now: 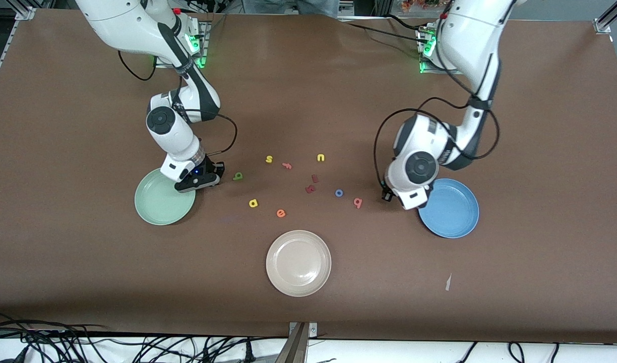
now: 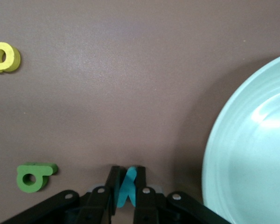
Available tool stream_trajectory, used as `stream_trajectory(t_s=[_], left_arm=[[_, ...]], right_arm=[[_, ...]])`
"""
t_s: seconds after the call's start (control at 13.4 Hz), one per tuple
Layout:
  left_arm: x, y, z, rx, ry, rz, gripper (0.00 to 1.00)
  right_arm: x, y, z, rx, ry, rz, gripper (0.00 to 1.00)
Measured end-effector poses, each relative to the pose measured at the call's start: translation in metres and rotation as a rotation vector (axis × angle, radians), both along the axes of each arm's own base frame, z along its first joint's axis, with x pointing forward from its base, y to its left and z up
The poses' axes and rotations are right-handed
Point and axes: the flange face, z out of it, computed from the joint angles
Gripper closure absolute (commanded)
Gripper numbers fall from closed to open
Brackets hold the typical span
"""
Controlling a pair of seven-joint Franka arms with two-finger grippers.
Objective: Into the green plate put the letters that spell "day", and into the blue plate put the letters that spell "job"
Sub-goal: 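Drop the teal y on the green plate while the left gripper drops hook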
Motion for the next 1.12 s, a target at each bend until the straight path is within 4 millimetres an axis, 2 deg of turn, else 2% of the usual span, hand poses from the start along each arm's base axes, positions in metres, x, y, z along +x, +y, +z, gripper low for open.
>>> stream_trajectory(t_s=[0.15, 0.3, 0.45, 0.52, 0.6, 0.67, 0.75, 0.82, 0.9, 0.97, 1.05, 1.12], left_arm=[[0.009, 0.036, 0.016, -0.027, 0.018, -0.214, 1.0], [0.018, 0.07, 0.016, -0.01, 0.027, -0.409, 1.0], [0.026, 0.108, 0.013, -0.052, 0.041, -0.608, 1.0], [0.032, 0.127, 0.013, -0.078, 0.032, -0.688, 0.94], [0.038, 0.146, 0.013, -0.097, 0.01, -0.753, 0.28], [0.043, 0.162, 0.011, -0.111, -0.003, -0.795, 0.0], [0.046, 0.172, 0.008, -0.119, -0.014, -0.813, 0.0], [0.049, 0.171, 0.009, -0.121, -0.031, -0.821, 0.0], [0.054, 0.161, 0.015, -0.12, -0.051, -0.823, 0.0], [0.057, 0.145, 0.023, -0.117, -0.071, -0.82, 0.0], [0.058, 0.127, 0.028, -0.12, -0.086, -0.806, 0.0], [0.059, 0.105, 0.03, -0.134, -0.102, -0.779, 0.0]], right_arm=[[0.0, 0.0, 0.0, 0.0, 0.0, 0.0, 1.0], [0.0, 0.0, 0.003, 0.0, 0.0, 0.0, 1.0], [0.005, -0.002, 0.019, -0.005, 0.018, -0.005, 1.0], [0.011, -0.008, 0.036, -0.009, 0.033, -0.013, 1.0], [0.02, -0.019, 0.055, -0.014, 0.044, -0.017, 1.0], [0.03, -0.035, 0.075, -0.019, 0.048, -0.003, 1.0], [0.038, -0.054, 0.088, -0.023, 0.046, 0.015, 1.0], [0.043, -0.074, 0.094, -0.028, 0.041, 0.032, 1.0], [0.047, -0.094, 0.095, -0.033, 0.042, 0.042, 0.89], [0.049, -0.11, 0.092, -0.036, 0.045, 0.042, 0.69], [0.049, -0.12, 0.09, -0.037, 0.05, 0.033, 0.54], [0.049, -0.122, 0.088, -0.037, 0.053, 0.03, 0.52]])
